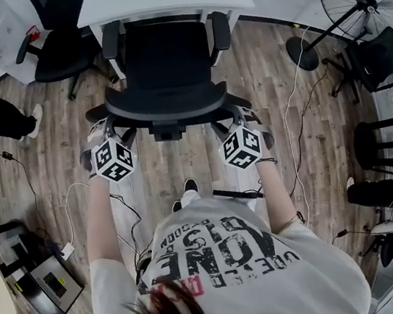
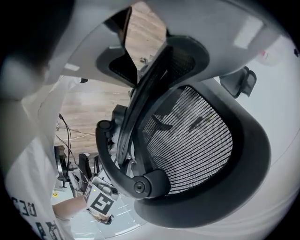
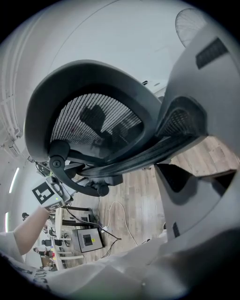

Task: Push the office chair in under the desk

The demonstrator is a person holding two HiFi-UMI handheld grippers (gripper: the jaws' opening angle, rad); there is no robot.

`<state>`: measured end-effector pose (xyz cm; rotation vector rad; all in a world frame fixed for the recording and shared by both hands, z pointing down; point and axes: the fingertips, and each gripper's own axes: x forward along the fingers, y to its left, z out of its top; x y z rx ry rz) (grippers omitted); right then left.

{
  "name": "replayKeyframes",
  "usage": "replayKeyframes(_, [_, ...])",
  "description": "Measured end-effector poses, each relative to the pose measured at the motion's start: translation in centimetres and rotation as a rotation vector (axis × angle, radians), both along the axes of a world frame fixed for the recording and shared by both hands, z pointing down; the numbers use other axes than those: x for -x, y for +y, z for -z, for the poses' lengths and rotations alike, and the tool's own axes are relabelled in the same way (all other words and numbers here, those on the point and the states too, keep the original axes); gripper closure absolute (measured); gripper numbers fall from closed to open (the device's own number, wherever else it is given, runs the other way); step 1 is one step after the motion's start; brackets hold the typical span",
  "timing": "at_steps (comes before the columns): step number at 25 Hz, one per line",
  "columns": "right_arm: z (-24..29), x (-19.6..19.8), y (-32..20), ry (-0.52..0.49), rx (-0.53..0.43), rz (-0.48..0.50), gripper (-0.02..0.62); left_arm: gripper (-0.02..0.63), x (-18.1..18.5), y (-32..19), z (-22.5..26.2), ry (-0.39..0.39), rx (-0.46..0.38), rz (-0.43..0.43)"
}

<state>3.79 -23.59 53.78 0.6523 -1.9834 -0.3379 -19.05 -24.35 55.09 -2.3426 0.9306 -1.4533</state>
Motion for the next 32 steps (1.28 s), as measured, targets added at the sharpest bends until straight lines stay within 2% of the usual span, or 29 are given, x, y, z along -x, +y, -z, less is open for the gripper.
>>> replayKeyframes(12, [-0.2,0.7,-3.9,0.003,-0.037,0.006,0.403,0.396,0.8,-3.8,-0.2,-0.012,-0.003,0.021])
replayKeyframes(32, [-0.5,1.1,-11.0,0.022,0.001,-0.045,0.403,0.396,1.1,-10.9,-0.2,-0.015,-0.042,0.000])
